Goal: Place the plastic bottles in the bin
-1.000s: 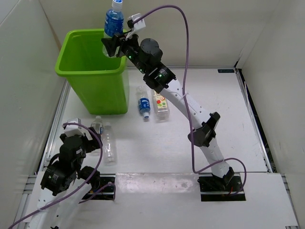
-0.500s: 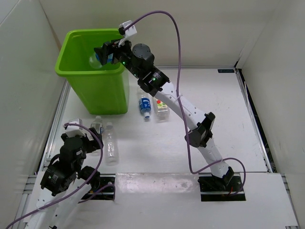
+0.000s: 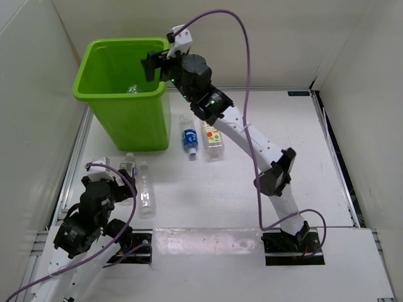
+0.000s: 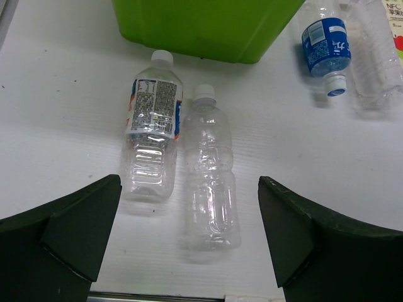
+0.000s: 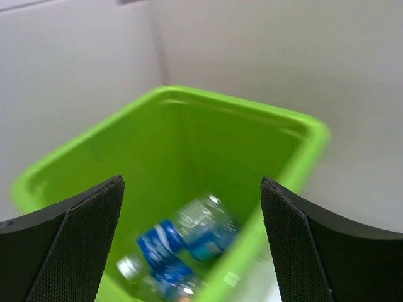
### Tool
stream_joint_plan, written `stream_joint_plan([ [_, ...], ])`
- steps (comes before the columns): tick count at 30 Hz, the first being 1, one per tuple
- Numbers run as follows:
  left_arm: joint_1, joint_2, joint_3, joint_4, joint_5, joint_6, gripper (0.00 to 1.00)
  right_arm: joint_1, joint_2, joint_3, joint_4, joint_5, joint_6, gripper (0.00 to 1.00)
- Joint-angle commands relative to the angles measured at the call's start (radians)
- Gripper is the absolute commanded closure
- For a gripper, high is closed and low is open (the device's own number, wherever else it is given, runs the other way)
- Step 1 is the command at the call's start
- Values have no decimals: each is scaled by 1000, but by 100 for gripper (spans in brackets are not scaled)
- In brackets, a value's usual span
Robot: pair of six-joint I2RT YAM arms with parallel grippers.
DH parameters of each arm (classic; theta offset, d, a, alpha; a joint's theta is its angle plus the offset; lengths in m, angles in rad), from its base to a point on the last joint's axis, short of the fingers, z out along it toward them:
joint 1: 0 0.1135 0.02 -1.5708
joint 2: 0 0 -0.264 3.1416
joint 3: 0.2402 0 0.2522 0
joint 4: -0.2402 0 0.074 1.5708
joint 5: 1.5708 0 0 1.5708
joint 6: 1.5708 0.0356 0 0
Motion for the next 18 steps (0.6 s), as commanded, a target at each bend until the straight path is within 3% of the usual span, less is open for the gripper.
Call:
stream_joint_plan([
  [1,-5,-13,-5,12,-20,1,0,-32,-201,-85,43,191,-36,10],
  [6,-4,-23,-5,10,-29,-4,0,-81,-353,-402,149,335,10,10],
  [12,2,-32,-6,10,-31,-4,0,-122,-458,-677,28,389,233,10],
  [15,8,-27,-8,12,-31,-2,0,-136,-455,-752,-59,262,321,10],
  [18,7,-23,-6,10,-29,-4,0,-153,-403,-754,-172,42,350,12],
])
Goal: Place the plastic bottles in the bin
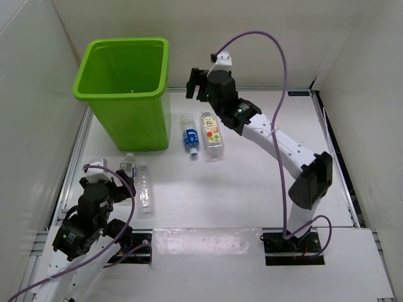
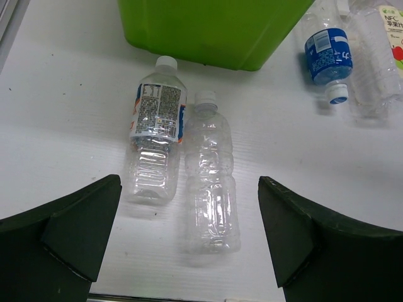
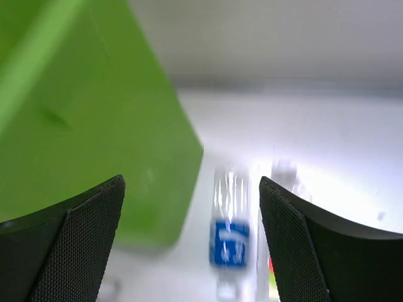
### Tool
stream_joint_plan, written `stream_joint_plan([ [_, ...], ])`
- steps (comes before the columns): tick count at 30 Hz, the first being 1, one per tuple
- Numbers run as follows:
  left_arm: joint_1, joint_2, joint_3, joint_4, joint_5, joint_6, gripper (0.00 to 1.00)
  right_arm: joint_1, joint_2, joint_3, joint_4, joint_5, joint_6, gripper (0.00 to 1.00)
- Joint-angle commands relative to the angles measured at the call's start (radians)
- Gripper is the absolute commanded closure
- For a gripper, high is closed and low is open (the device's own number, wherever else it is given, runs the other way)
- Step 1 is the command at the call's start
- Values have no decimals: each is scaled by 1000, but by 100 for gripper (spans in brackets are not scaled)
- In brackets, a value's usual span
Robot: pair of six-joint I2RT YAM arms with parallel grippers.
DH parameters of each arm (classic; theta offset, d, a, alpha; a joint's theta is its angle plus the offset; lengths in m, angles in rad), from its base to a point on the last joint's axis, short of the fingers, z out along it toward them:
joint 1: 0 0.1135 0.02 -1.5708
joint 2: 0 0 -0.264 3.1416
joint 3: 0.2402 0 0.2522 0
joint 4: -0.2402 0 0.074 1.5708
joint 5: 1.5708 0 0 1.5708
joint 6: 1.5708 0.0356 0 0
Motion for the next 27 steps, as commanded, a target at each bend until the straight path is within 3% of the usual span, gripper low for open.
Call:
stream_joint_plan([
  [1,6,5,-6,10,-9,-3,0,-21,65,-2,-190,-228,96,12],
  [5,8,5,-6,10,-9,-3,0,-36,200,99,-352,-450,139,10],
  [8,8,5,-8,10,-5,-3,0,-44,331,270,-519,-530,157,10],
  [11,8,7,-13,16,11,0,0,-48,423,341,-630,-582,194,10],
  [27,-3,21,-19,25,37,10,0,-62,567,406,-714,-523,272,10],
])
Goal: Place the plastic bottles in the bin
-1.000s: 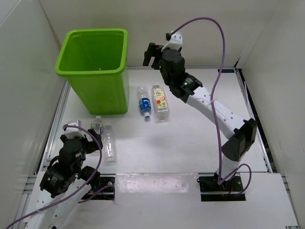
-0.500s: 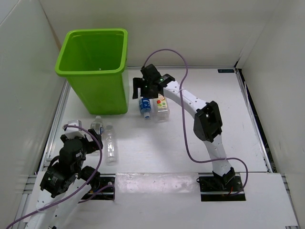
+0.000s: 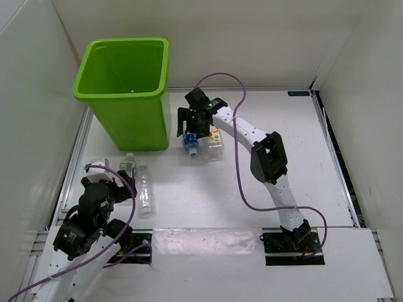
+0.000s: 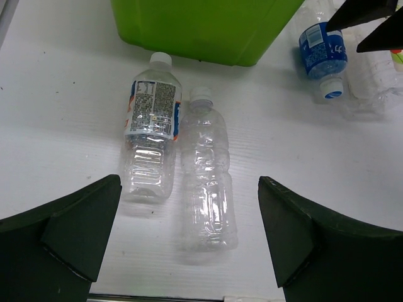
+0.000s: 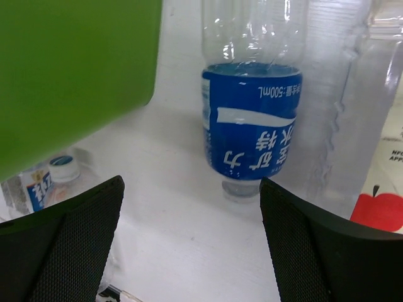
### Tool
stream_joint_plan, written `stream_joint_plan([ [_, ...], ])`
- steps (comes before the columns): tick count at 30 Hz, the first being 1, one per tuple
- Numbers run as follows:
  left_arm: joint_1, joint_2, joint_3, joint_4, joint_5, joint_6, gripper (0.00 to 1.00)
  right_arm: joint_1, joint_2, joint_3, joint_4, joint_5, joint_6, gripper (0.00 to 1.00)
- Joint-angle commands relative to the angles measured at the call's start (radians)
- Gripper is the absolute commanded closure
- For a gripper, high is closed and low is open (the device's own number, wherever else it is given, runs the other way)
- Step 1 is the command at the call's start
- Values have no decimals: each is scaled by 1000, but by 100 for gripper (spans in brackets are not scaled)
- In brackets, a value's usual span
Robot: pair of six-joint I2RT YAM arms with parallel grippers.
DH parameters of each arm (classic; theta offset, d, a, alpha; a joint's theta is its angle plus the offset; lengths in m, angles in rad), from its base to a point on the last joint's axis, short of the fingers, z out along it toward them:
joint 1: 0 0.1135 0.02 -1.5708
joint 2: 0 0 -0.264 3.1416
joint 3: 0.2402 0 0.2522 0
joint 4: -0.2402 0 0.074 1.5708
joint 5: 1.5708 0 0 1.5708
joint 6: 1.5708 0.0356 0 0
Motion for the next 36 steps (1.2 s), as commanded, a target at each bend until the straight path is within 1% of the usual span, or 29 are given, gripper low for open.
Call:
stream_joint_plan([
  [1,-11,18,-16,27,18,11,0,-8,41,80,-64,39,32,10],
  [3,-16,20,-15,26,19,12,0,-9,72,100,-91,41,41,10],
  [12,-28,20,-18,26,16,12,0,-5,135,167,-120,49,83,10],
  [13,-28,21,-18,29,16,11,0,-2,137,169,-128,79,87,10],
  [16,-33,23,-19,29,16,11,0,-9,147,181,-150,88,97,10],
  [17,-33,23,-18,29,19,12,0,-12,150,183,-153,79,106,14],
  [21,-33,26,-19,32,18,14,0,-28,163,183,-171,64,121,19],
  [25,-33,24,-19,32,18,14,0,-34,172,184,-174,64,130,21],
  [26,-36,23,-19,33,19,12,0,-31,173,183,-176,35,133,22],
  [34,-36,21,-18,32,18,12,0,-37,186,181,-176,13,147,22],
  [36,-34,26,-19,32,18,12,0,-39,192,183,-182,4,161,25],
])
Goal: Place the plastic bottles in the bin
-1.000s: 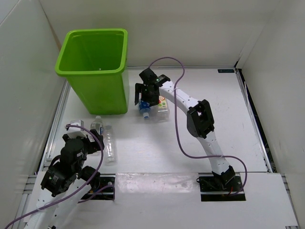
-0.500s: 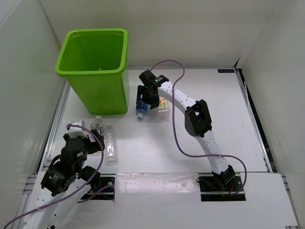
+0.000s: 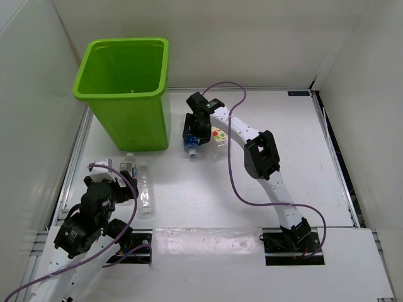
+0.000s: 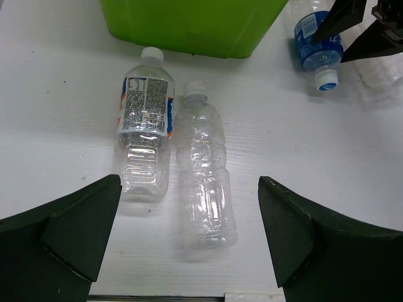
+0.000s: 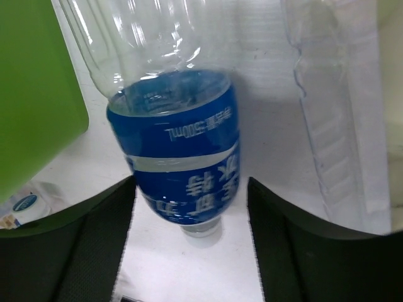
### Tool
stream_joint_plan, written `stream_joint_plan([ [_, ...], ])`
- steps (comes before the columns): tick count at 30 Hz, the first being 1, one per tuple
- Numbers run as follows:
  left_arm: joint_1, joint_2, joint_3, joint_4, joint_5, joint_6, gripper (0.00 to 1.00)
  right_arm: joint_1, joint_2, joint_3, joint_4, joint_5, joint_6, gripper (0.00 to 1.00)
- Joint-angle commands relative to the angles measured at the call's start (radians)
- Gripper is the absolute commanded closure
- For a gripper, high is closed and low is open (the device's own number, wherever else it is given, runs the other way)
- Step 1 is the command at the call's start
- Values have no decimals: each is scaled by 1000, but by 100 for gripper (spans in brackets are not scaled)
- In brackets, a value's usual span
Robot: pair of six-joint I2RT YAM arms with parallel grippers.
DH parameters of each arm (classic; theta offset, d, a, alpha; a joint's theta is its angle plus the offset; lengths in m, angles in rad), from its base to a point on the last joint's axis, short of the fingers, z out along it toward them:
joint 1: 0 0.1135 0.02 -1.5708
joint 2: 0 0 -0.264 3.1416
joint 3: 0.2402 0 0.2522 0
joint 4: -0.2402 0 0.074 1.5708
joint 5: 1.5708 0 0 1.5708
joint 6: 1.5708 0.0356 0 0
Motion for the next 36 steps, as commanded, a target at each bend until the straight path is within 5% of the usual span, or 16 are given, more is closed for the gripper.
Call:
stream_joint_plan([
  [1,-4,15,-5,25,11,5,0,-7,24,40,-25,-29,36,29],
  [9,-7,17,-8,26,10,5,0,-19,24,37,-25,-61,29,46],
  [17,-7,18,-6,28,11,5,0,-26,13,22,-28,-92,24,86],
  [22,-6,15,-6,26,13,5,0,-22,-19,-29,-20,-90,6,100],
  [26,-6,14,-9,28,11,9,0,-20,-34,-56,-15,-85,-7,100],
  [30,-7,12,-8,28,11,8,0,-22,-27,-53,-34,-111,-1,70],
  [36,-4,9,-8,28,11,9,0,-7,-31,-65,-68,-113,1,58],
])
